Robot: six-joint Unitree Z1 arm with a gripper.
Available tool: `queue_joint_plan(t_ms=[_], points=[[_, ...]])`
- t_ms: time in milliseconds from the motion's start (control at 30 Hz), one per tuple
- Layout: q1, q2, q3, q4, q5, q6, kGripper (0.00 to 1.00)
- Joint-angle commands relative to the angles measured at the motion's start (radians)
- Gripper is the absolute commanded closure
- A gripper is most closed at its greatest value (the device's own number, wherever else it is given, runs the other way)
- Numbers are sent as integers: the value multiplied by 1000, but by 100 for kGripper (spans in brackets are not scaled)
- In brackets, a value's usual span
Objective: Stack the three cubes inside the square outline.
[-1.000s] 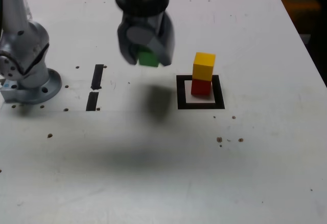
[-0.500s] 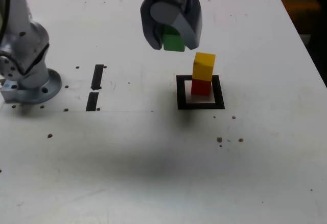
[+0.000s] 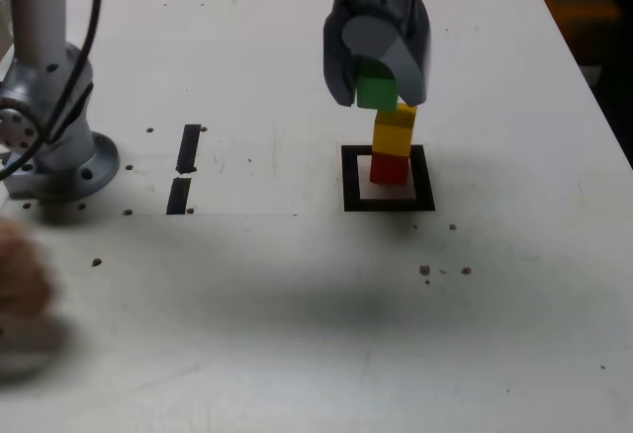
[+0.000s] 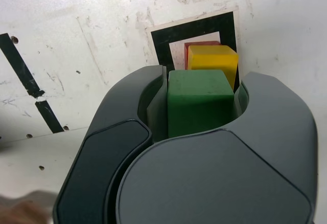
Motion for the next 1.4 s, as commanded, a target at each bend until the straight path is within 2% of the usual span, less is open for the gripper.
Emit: queue_joint_plan(t_ms=[0,500,633,733,867,900,1000,1367], points=[[7,7,-14,-5,0,7,81],[21,49,-32,-45,0,25,81],[21,53,-28,-47,0,25,77],[21,54,-25,-47,-1,25,69],[21,55,-23,-44,-3,27,48],[21,55,-23,-43,-5,29,40],[21,55,-24,-44,-7,32,30],[21,51,-27,-56,-8,33,14]])
